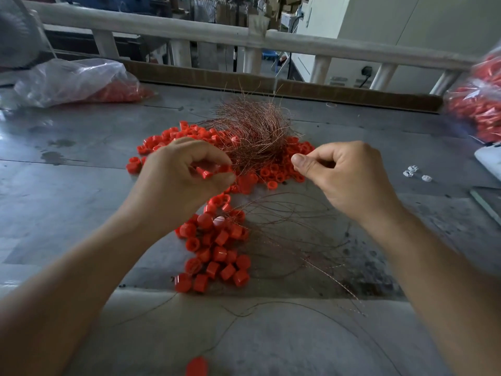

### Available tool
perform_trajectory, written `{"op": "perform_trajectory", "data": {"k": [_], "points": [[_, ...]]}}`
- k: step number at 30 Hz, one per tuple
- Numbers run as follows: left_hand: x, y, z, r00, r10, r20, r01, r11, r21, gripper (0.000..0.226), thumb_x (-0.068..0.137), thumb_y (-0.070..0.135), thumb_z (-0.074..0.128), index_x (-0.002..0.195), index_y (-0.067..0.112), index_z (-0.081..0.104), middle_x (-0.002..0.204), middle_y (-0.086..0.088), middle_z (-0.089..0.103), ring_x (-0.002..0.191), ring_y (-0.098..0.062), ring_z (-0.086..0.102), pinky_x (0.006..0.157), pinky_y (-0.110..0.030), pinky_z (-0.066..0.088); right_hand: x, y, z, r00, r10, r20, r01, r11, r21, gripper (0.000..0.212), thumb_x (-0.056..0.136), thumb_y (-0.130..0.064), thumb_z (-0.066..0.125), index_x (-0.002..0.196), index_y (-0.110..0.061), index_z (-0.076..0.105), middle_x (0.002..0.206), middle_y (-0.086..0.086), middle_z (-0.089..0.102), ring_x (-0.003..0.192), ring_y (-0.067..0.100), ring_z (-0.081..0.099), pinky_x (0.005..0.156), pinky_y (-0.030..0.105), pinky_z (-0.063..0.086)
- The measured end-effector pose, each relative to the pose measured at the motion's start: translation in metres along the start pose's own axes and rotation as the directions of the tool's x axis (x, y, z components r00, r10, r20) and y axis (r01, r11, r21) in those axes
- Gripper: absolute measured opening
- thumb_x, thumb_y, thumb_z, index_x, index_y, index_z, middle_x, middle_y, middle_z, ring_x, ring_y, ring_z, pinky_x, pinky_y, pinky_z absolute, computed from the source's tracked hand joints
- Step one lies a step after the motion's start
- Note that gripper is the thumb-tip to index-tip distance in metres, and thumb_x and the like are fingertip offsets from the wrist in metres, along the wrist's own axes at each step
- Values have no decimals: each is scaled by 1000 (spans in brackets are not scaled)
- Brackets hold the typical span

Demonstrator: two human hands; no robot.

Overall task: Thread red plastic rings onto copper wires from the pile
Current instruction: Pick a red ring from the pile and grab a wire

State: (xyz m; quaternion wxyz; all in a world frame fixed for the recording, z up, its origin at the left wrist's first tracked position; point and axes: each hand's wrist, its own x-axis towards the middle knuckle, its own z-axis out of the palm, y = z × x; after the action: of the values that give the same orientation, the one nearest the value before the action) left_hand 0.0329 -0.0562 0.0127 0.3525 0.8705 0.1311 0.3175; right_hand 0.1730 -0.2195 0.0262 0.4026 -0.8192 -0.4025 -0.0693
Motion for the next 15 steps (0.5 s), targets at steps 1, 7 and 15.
{"op": "perform_trajectory", "data": {"k": [1,7,15], "points": [[-1,0,3,1000,3,24,-4,1000,23,18,66,29,71,74,41,60,86,12,62,75,-1,57,73,-18,47,0,0,1,1000,0,4,0,1000,-13,24,83,-34,64,73,-14,72,42,-21,49,43,-10,48,46,5,31],[1,0,16,1000,-15,27,10,983,182,18,69,23,76,87,22,74,73,30,54,67,23,49,64,4,32,-4,-6,3,999,2,34,0,998,-69,22,83,-35,63,75,-16,72,61,-6,65,48,10,55,53,27,44],[-1,5,17,1000,16,-5,-14,975,220,18,71,25,75,89,23,74,85,6,66,74,-7,56,69,-24,44,-5,-7,4,999,11,49,-7,996,-87,22,83,-35,63,75,-17,71,68,0,69,61,17,63,60,32,50]]}}
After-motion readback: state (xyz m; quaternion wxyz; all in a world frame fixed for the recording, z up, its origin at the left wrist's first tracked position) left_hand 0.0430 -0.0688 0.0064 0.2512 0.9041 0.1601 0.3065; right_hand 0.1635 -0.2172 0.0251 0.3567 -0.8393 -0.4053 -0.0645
